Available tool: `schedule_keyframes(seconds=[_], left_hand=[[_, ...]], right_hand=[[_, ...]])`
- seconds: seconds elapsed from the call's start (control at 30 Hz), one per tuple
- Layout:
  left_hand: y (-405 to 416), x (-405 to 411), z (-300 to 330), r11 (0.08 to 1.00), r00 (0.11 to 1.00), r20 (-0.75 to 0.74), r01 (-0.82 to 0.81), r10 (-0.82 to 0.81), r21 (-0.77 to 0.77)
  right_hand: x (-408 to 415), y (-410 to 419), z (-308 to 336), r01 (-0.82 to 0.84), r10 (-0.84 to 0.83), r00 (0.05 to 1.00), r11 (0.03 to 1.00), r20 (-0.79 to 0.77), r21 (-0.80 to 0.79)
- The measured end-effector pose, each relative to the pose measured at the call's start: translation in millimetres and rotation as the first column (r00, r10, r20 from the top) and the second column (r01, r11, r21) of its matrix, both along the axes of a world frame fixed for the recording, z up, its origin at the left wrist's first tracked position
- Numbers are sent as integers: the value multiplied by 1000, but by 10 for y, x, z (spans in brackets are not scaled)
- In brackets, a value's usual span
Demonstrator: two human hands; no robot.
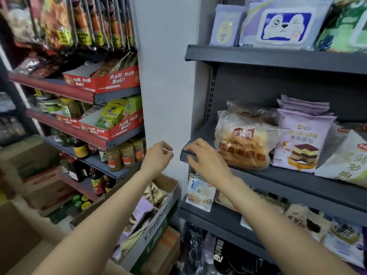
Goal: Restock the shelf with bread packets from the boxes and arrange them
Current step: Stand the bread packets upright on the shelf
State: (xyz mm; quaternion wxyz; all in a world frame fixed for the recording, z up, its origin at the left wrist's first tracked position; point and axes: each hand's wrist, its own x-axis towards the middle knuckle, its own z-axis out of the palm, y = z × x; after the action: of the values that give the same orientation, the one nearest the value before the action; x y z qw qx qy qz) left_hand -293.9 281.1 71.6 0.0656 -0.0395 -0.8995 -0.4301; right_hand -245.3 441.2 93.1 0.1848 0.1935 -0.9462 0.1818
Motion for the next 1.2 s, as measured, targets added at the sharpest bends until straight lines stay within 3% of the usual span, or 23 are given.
schedule_keyframes(seconds=[0.17, 0.33, 0.57, 0.77, 0.9, 1.0, 1.1, 1.2], left_hand=[[-826, -37, -571, 975, 972, 127, -182, 198, -130], [-1403, -239, -1201, 941, 899, 311, -242, 309, -235], [-1805, -829, -2136, 945, 715, 631, -134, 302, -300], [-1863, -1182, -2861, 953, 632, 716, -152, 297, -262], [-1953, -1145, -3112, 844, 408, 741, -323, 533, -428], [-2030, -1063, -3185, 779, 293, 731, -358, 617, -514], [-2069, -1054, -3292, 731, 193, 755, -481, 626, -483], [-2080, -1013, -3333, 626, 63, 787, -646, 614, -437]], right_hand=[[-422, -648, -614, -142, 123, 947, 989, 298, 43], [-1012, -1162, -1429, -261, 194, 783, 965, 591, 28], [-1880, -1635, -2604, -152, 100, 554, 988, 827, -18], [-2179, -1914, -3212, -61, -15, 483, 997, 876, 50], [-2212, -2021, -3374, -94, -13, 457, 994, 889, 63], [-2270, -2027, -3367, -71, 36, 559, 997, 828, 4], [-2320, -1998, -3337, -126, 144, 643, 989, 753, -81], [-2322, -1985, -3292, -190, 182, 608, 978, 772, -81]])
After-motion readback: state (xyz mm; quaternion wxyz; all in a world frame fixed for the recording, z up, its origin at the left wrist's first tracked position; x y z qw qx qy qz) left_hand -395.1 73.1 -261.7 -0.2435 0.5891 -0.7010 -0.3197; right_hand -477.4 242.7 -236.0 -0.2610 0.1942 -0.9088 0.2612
